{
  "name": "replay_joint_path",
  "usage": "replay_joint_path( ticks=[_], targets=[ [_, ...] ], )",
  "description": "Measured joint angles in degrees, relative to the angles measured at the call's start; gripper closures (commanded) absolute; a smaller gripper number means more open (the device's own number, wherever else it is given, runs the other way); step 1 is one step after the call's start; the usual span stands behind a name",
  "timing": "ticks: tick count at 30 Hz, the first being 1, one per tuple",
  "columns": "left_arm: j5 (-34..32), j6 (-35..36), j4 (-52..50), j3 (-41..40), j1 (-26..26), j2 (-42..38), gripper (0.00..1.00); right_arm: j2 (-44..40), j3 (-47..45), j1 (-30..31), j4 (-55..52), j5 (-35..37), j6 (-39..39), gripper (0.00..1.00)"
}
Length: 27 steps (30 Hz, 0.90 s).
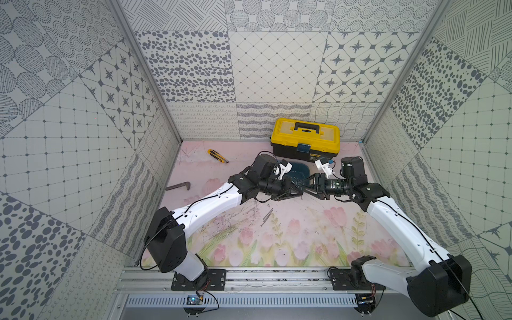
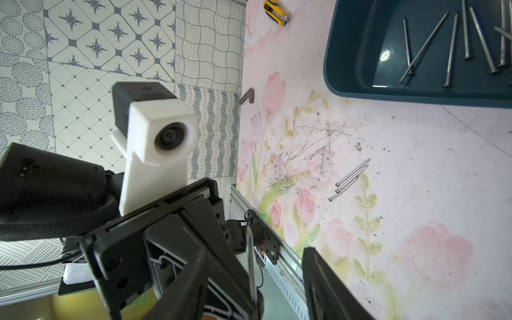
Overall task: Put the nails on the desktop into the storage box
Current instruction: Pick up the nail from the center of the board.
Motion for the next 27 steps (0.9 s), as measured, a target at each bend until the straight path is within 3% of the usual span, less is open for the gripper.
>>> replay_joint_path(
  ticks=[5,15,17,23,26,27],
  targets=[
    [0.9,-1.0,1.0,0.1,0.2,0.6,1.00,0.0,0.0,0.4,0.7,0.4,0.0,0.60],
    [2.2,-2.2,2.7,0.0,0.4,1.3,0.97,-0.4,0.0,0.6,1.0,1.7,0.0,0.99],
    [2.4,-2.1,2.8,0.0,0.5,1.4,0.76,-0.4,0.0,0.6,1.0,2.2,0.1,1.00],
    [2.6,-1.9,2.2,0.0,1.0,1.2,0.44,-0.3,0.0,0.7,1.0,3.8,-0.1,1.00],
    [2.4,-1.1,1.8,0.0,1.8,0.2,0.24,0.6,0.6,0.7,0.7,4.1,-1.0,1.00],
    [2.3,-0.9,1.6,0.0,2.2,-0.3,0.14,1.2,1.1,0.7,0.6,4.3,-1.4,1.00]
  ],
)
